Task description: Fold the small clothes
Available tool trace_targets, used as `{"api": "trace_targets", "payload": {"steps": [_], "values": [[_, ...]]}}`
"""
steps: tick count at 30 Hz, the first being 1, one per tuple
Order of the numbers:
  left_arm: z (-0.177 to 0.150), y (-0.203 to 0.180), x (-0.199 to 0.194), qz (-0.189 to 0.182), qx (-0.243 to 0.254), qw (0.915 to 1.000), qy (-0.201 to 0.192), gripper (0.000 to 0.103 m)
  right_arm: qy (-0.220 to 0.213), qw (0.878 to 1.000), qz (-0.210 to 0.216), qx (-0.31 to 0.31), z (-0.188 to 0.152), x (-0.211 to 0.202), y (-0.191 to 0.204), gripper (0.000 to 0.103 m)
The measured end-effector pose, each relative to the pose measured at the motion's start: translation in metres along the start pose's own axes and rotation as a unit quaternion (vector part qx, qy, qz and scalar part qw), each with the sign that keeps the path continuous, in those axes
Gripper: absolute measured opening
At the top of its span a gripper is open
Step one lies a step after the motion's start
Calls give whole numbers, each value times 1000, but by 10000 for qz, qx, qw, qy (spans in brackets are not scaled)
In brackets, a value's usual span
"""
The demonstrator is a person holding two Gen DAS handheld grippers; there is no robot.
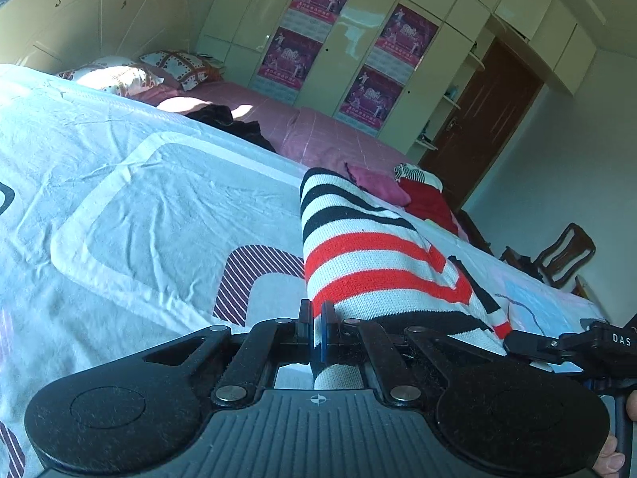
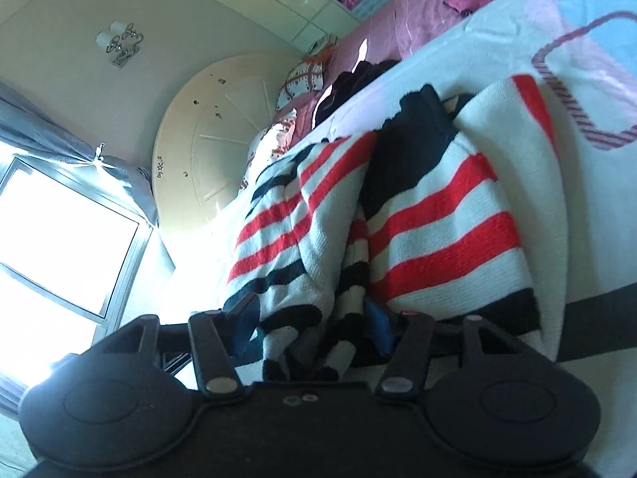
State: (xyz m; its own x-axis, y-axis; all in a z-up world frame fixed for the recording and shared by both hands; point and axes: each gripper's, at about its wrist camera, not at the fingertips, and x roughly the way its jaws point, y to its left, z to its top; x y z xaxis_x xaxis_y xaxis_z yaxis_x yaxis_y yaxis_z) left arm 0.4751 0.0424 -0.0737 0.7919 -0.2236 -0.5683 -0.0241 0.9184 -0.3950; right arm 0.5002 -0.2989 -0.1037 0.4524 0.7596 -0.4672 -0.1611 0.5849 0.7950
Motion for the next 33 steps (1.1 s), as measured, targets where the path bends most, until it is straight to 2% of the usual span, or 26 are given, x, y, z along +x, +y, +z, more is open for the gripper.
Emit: {"api": "trace_targets", "payload": {"steps": [5, 8, 9, 11, 13, 16, 18, 21, 25, 27, 30, 32, 33], "values": [[-2, 6, 7, -45, -238, 9996, 152, 0, -96, 9997, 122, 184, 5, 17, -1, 47], [1, 7, 11, 26, -171, 9995, 245, 0, -62, 9999, 59, 121, 10, 27, 0, 43], [2, 4, 11, 79, -107, 9994, 306, 0, -36, 10000, -37, 24, 11, 30, 4, 37], [4, 2, 11, 119, -27, 9995, 300, 0, -80, 9980, -322, -543, 10, 29, 23, 19], [6, -5, 5, 8, 46, 9998, 182, 0, -353, 9898, -538, -1273, 4, 15, 53, 18], [8, -18, -5, -202, 138, 9996, -104, 0, -754, 9740, -609, -2047, -2, -18, 91, 17], [9, -31, -8, -387, 164, 9988, -263, 0, -923, 9653, -685, -2343, -8, -41, 104, 17], [5, -56, 6, -392, 554, 9977, -63, 0, -990, 9670, -965, -2140, -14, -60, 84, 17], [0, -82, 20, -561, 913, 9939, 255, 0, -803, 9804, -1425, -1099, -23, -57, 8, 17], [2, -95, 14, -507, 1077, 9927, 208, 0, -926, 9874, -1124, -622, -28, -63, -12, 17], [6, -102, 3, -487, 1245, 9910, 66, 0, -1191, 9829, -1043, -941, -33, -81, 4, 17], [4, -101, 6, -387, 1327, 9903, 131, 0, -1281, 9811, -1003, -1050, -35, -90, 9, 17], [2, -101, 10, -369, 1301, 9906, 219, 0, -1219, 9798, -1158, -1086, -33, -88, 7, 17]]}}
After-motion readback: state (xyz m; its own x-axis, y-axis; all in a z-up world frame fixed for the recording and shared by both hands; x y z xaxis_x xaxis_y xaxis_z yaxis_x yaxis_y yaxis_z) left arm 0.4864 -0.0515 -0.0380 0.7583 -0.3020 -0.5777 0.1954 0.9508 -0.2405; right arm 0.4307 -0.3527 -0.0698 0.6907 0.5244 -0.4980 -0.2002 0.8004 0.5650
